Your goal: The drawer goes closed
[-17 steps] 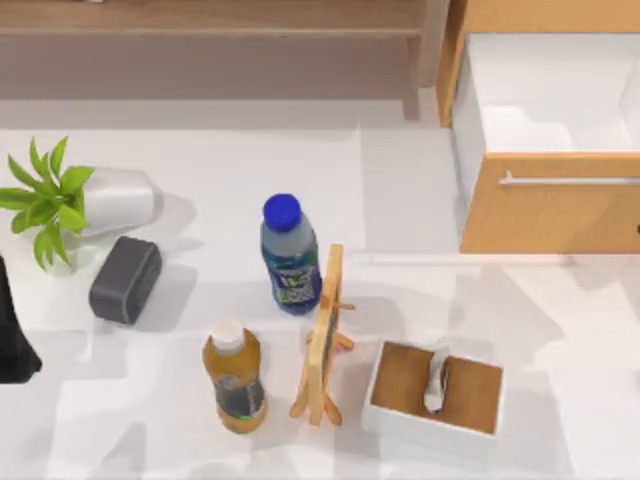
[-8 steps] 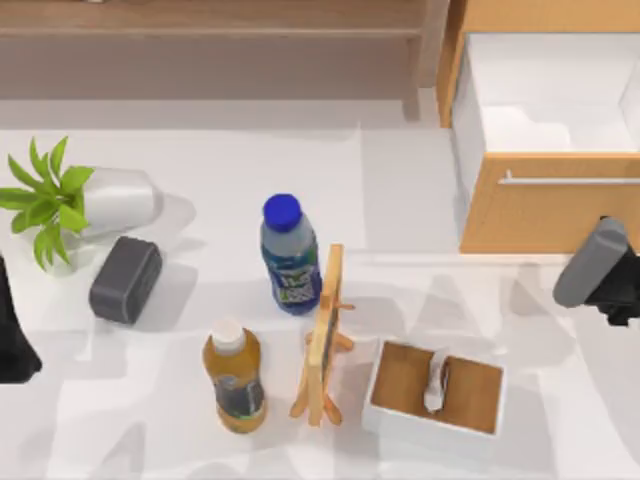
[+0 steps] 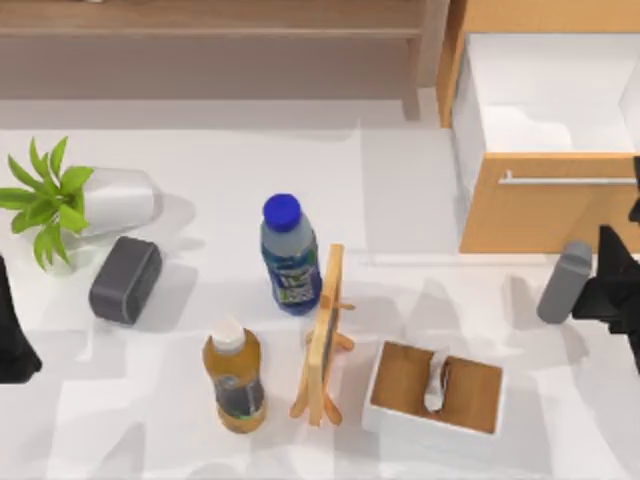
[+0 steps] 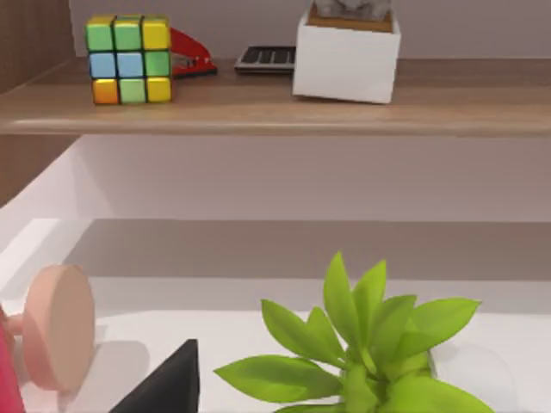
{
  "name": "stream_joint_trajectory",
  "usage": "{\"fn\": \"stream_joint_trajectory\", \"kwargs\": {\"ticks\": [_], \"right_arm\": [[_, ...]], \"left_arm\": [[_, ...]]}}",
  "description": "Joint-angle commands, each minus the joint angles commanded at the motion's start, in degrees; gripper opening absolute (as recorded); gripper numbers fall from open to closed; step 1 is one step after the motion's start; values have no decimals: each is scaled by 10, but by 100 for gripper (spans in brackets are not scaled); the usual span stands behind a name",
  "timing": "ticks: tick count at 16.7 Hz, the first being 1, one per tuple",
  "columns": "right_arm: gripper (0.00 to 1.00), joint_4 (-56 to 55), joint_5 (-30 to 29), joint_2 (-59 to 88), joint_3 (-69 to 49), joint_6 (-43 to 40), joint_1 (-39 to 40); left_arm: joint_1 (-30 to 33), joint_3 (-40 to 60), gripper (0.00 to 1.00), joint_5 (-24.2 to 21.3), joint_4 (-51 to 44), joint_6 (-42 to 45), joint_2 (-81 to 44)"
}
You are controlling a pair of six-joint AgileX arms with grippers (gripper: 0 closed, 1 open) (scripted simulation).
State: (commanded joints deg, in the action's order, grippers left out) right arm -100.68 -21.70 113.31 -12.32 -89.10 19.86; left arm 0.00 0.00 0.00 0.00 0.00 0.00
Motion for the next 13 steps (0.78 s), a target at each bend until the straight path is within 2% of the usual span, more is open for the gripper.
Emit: {"fn": "stream_joint_trajectory", "kwargs": {"ticks": [13], "right_arm": [[100, 44, 22, 9, -54, 0, -22]], "left_arm": [[0, 0, 100, 0, 0, 0, 0]]}}
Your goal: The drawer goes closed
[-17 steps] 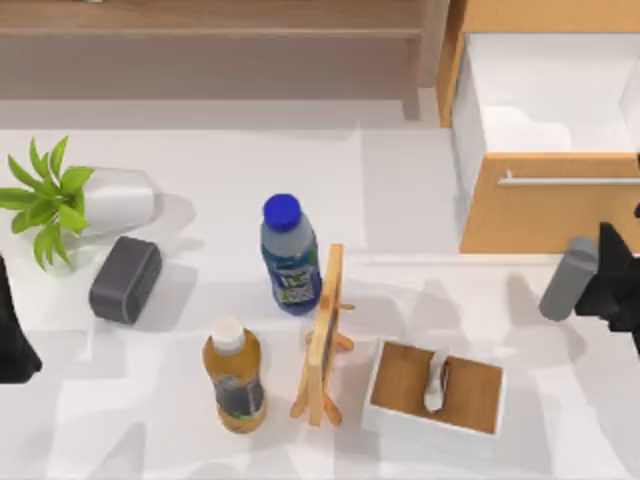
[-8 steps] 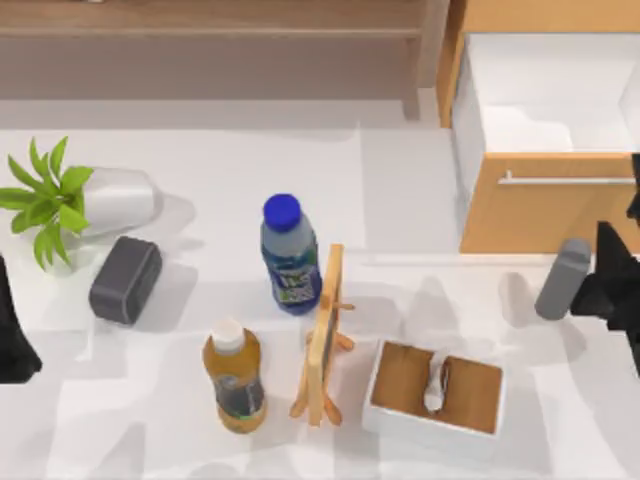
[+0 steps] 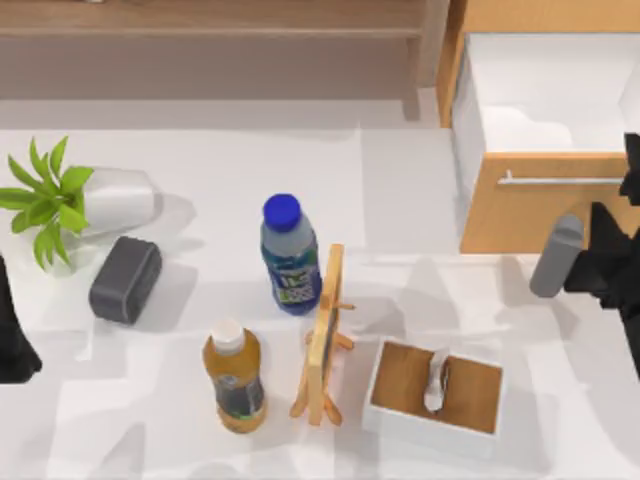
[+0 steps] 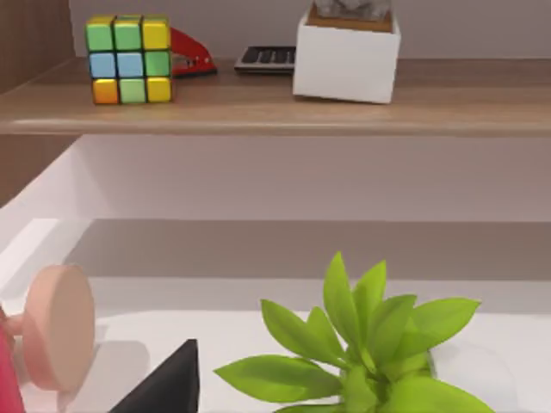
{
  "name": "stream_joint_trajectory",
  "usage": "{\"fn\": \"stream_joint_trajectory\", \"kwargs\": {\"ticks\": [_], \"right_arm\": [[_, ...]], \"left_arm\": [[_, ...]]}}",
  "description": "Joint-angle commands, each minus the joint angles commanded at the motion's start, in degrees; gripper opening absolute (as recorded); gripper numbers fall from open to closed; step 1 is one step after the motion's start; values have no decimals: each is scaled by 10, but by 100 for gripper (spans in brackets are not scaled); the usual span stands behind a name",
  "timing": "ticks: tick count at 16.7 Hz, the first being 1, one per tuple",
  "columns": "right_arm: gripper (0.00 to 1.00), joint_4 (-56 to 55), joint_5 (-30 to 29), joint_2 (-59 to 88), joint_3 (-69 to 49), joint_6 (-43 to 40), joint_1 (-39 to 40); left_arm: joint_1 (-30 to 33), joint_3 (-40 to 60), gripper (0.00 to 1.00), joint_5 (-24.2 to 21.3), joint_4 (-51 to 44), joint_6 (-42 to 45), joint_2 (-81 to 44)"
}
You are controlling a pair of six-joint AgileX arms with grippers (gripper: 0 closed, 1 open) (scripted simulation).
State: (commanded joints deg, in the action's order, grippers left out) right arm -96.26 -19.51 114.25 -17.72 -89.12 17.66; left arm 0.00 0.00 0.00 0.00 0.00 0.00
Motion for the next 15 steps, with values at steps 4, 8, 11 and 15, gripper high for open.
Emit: {"fn": "stream_joint_trajectory", "kwargs": {"ticks": [4, 8, 11, 15], "right_arm": [[77, 0, 0, 0, 0, 0, 0], [47, 0, 0, 0, 0, 0, 0], [25, 0, 0, 0, 0, 0, 0], [0, 0, 0, 0, 0, 0, 0]], "left_arm": [[0, 0, 100, 0, 0, 0, 0], [0, 0, 100, 0, 0, 0, 0], [0, 0, 100, 0, 0, 0, 0], [0, 0, 100, 0, 0, 0, 0]]}}
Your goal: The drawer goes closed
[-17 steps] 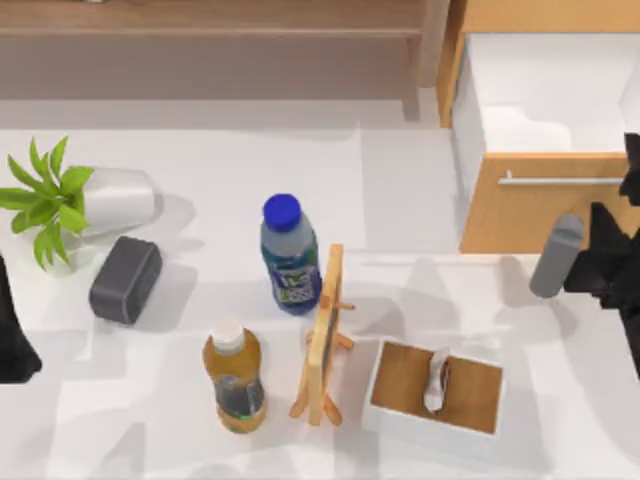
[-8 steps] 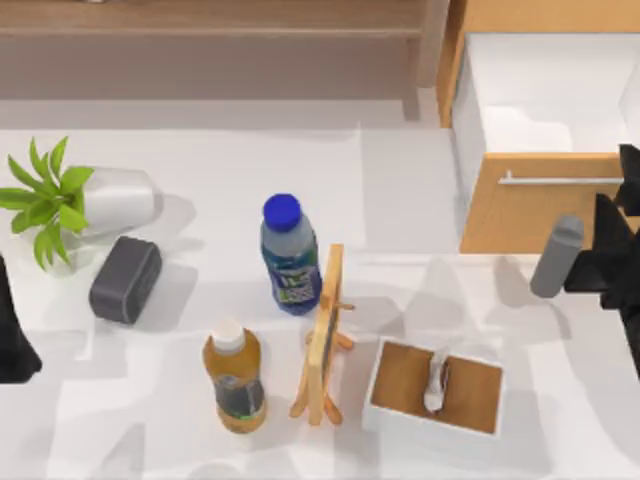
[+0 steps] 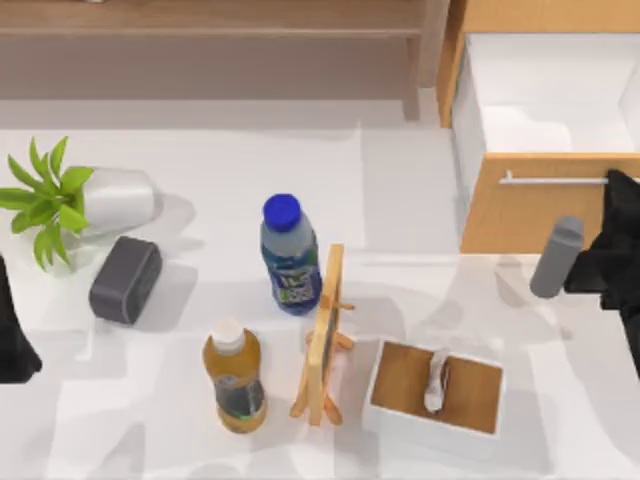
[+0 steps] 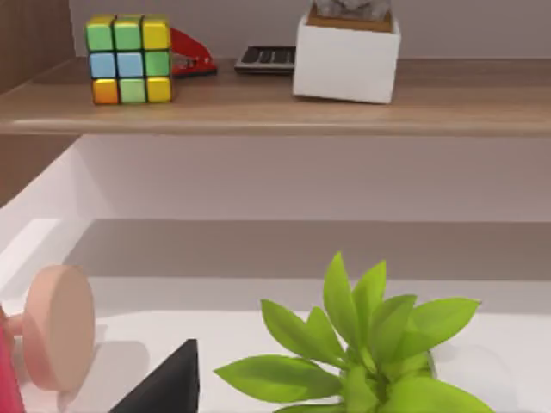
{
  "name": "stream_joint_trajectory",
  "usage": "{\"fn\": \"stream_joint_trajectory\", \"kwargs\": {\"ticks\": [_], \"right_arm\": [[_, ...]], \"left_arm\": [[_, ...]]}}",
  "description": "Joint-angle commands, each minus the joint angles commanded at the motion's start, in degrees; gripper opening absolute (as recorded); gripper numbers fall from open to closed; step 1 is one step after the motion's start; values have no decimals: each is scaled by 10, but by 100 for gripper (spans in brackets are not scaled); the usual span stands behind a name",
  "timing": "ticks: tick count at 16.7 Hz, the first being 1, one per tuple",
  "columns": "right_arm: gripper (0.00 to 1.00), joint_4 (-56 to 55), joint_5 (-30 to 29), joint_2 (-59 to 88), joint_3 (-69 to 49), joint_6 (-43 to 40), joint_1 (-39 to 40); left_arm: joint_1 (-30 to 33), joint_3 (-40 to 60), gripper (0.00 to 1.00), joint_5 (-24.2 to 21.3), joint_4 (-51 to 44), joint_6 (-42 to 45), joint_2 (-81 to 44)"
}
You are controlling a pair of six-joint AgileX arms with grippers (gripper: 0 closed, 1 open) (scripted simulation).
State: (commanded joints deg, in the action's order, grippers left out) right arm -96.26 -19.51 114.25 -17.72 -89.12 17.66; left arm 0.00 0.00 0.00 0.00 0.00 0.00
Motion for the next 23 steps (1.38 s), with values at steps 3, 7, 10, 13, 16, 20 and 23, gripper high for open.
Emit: {"fn": "stream_joint_trajectory", "kwargs": {"ticks": [3, 7, 10, 13, 16, 20, 23], "right_arm": [[0, 0, 0, 0, 0, 0, 0], [0, 0, 0, 0, 0, 0, 0], [0, 6, 2, 3, -8, 2, -1], [0, 34, 14, 15, -48, 1, -12], [0, 71, 28, 32, -101, 1, -27], [0, 99, 39, 45, -142, 1, -39], [0, 100, 38, 44, -139, 3, -37]], "left_arm": [[0, 0, 100, 0, 0, 0, 0], [0, 0, 100, 0, 0, 0, 0], [0, 0, 100, 0, 0, 0, 0], [0, 0, 100, 0, 0, 0, 0], [0, 0, 100, 0, 0, 0, 0], [0, 0, 100, 0, 0, 0, 0], [0, 0, 100, 0, 0, 0, 0]]}}
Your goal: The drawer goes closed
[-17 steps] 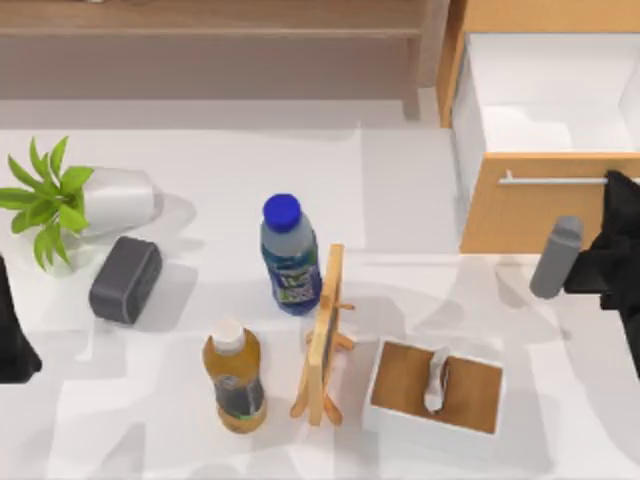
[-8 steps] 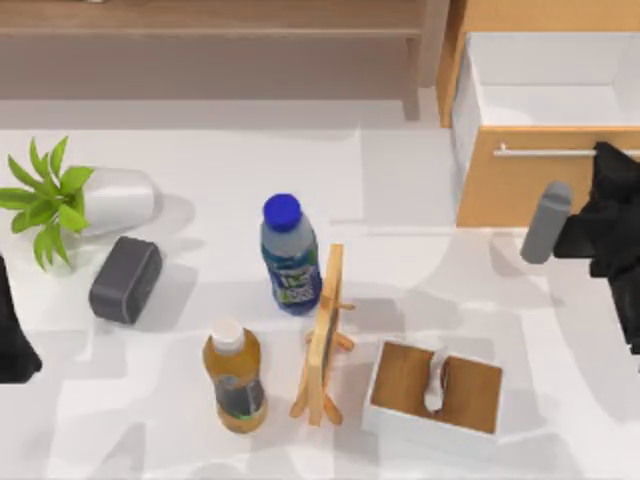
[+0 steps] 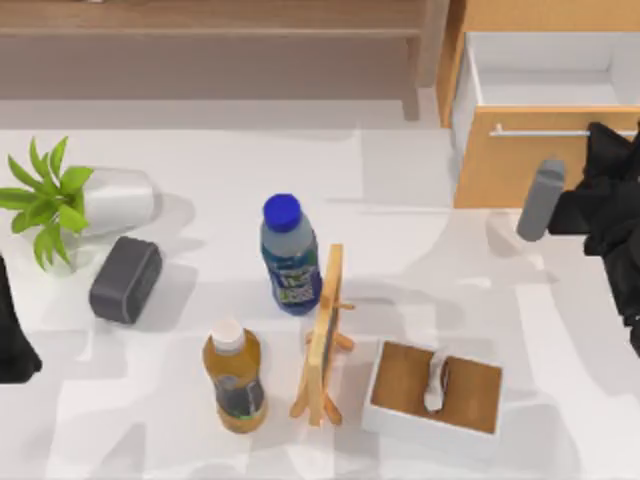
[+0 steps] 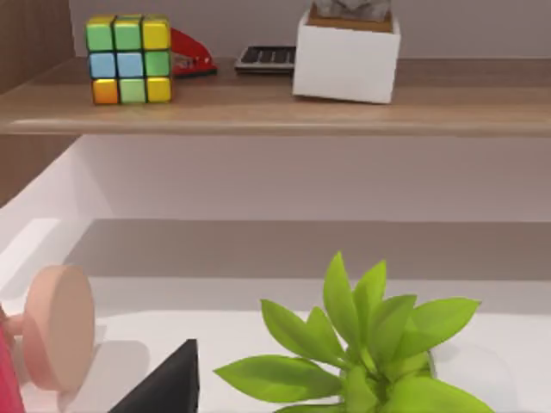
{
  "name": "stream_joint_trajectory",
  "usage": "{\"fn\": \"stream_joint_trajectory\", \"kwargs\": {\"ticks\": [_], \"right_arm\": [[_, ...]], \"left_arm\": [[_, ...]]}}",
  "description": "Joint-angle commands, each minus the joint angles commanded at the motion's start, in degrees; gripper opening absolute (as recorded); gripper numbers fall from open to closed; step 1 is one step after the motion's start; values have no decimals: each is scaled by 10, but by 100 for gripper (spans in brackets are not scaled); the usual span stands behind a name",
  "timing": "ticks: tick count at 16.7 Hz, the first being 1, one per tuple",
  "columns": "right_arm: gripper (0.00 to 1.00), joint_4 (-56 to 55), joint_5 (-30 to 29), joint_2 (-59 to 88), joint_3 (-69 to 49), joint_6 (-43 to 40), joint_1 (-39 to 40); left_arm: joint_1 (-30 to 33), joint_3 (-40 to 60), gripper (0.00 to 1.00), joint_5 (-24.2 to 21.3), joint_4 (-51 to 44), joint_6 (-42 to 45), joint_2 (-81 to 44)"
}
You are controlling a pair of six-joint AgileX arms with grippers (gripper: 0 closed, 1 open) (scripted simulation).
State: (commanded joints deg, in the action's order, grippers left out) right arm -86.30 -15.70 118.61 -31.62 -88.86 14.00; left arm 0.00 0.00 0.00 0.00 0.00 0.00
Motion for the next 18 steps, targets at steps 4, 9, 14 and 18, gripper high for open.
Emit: {"fn": "stream_joint_trajectory", "kwargs": {"ticks": [4, 9, 14, 18], "right_arm": [[0, 17, 5, 12, -34, 0, -6], [0, 72, 20, 49, -121, 0, -23], [0, 91, 27, 61, -153, -1, -27], [0, 94, 26, 62, -158, 1, -27]], "left_arm": [[0, 0, 100, 0, 0, 0, 0], [0, 0, 100, 0, 0, 0, 0], [0, 0, 100, 0, 0, 0, 0], [0, 0, 100, 0, 0, 0, 0]]}}
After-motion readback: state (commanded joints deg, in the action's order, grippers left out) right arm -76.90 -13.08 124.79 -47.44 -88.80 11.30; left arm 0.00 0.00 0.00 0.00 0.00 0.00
